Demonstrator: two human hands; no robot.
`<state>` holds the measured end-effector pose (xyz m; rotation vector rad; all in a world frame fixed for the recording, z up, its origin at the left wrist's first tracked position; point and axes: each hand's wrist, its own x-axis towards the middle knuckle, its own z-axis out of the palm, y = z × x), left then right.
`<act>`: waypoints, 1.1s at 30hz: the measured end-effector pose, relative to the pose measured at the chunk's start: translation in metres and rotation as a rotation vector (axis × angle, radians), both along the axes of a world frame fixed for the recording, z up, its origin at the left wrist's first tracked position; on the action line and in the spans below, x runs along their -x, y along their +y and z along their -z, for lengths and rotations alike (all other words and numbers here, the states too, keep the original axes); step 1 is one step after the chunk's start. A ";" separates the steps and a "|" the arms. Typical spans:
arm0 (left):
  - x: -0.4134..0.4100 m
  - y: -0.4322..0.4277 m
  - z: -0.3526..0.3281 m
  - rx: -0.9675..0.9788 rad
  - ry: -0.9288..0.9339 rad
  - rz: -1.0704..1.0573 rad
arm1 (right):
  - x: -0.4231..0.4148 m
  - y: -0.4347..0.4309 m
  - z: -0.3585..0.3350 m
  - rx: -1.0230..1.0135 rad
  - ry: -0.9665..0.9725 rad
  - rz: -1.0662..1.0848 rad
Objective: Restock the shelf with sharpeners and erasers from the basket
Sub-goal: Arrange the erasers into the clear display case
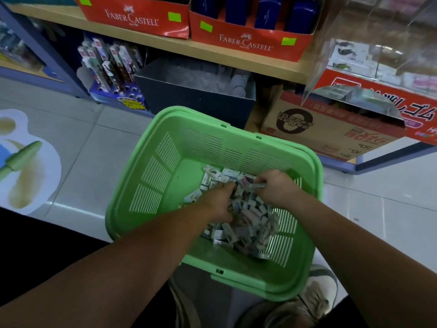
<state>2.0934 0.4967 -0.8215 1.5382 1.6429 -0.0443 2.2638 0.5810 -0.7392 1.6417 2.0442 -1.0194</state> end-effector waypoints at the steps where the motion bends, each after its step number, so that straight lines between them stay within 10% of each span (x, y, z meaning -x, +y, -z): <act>1: 0.003 0.001 0.002 -0.022 -0.029 -0.024 | 0.002 -0.001 0.005 0.001 -0.013 0.031; 10: 0.038 -0.002 0.013 0.043 -0.235 -0.336 | 0.023 -0.027 0.046 -0.101 -0.130 0.035; 18: 0.022 -0.019 0.003 0.109 -0.013 -0.064 | 0.021 -0.040 0.074 -0.220 0.012 0.066; 33: 0.028 -0.016 0.004 0.068 -0.215 -0.135 | 0.027 -0.037 0.071 -0.161 -0.127 -0.327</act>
